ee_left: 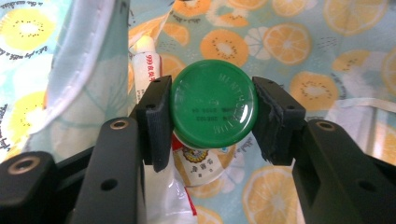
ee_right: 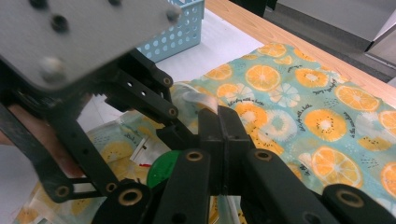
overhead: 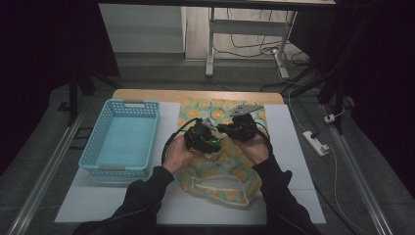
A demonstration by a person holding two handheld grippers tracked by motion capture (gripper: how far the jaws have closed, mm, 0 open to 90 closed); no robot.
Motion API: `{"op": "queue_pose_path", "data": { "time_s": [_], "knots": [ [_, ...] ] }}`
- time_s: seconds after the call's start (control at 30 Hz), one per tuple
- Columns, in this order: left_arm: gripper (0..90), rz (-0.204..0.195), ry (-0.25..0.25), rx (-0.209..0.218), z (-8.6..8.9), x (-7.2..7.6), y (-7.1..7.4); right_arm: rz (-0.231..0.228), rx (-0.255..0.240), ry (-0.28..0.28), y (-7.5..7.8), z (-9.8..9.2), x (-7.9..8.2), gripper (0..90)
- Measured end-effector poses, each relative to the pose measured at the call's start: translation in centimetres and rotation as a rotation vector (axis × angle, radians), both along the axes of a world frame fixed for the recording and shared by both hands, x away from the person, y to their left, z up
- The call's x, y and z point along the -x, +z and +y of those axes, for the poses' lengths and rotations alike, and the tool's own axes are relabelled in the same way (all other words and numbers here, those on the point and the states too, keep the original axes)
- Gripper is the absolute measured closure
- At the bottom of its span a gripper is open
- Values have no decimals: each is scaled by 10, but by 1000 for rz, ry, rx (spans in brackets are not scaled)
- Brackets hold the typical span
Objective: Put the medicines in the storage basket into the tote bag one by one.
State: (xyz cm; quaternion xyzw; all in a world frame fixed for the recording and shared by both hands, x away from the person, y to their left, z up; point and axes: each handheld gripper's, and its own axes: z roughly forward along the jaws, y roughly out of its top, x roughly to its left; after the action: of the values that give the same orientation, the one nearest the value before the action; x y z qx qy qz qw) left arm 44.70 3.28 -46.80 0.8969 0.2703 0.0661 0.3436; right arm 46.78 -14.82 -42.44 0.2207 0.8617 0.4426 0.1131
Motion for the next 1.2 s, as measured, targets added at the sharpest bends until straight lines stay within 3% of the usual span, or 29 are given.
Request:
{"op": "queue_pose_path", "data": {
  "time_s": [0.17,0.27,0.43,0.57,0.77,0.93,1.2],
  "knots": [
    [510,11,-2,-16,-1,-3,-5,0,1,1,0,0,0,899],
    [501,16,5,3,0,-4,-7,0,5,3,-1,1,0,899],
    [414,6,21,37,5,-2,0,1,2,1,-1,0,0,899],
    [360,28,13,65,7,2,5,2,3,4,-1,1,0,899],
    [281,20,4,63,9,9,12,4,5,9,-2,2,1,899],
    [226,40,6,100,15,16,16,6,7,10,-2,3,1,899],
    [202,62,16,157,29,27,19,12,8,18,-3,5,2,899]
  ]
}}
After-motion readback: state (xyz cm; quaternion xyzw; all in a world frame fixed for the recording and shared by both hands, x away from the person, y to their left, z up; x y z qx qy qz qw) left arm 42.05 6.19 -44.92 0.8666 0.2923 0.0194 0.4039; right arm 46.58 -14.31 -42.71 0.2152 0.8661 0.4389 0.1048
